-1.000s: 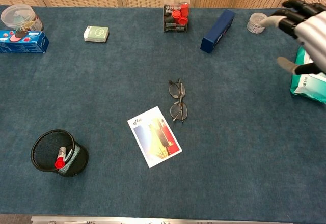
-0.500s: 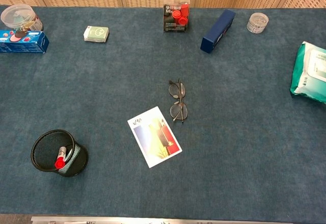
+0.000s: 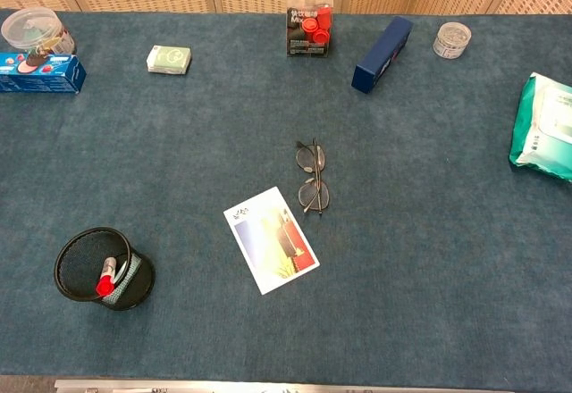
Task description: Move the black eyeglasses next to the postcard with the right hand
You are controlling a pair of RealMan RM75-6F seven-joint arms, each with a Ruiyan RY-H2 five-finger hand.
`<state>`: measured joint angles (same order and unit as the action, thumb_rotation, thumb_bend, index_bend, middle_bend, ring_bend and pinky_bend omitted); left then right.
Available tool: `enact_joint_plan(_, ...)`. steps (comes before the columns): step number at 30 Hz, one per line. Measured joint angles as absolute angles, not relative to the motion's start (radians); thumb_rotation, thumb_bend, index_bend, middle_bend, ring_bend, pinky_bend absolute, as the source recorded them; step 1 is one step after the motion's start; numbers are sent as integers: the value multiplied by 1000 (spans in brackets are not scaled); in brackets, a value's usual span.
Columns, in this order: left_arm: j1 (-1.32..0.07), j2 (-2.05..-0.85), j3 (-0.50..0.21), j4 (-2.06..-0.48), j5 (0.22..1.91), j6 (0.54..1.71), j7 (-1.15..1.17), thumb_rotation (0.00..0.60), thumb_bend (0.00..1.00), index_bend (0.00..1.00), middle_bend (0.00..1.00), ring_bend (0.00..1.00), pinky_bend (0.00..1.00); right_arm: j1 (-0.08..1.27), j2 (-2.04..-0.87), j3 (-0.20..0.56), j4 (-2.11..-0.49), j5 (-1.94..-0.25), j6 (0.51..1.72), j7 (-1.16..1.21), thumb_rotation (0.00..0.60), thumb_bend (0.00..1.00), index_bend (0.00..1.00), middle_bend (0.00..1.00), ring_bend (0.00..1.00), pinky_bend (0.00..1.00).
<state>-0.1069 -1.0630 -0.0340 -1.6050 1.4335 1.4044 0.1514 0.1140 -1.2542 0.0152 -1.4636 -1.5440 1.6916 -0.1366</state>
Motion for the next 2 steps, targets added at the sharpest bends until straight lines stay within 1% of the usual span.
enact_joint_plan(2, -111, -1068, -36, -1600, 1424, 1394, 157, 600, 1, 558, 461, 374, 463, 109, -1249, 23, -1460, -1546, 1693, -120, 600, 270, 234, 241, 101, 229)
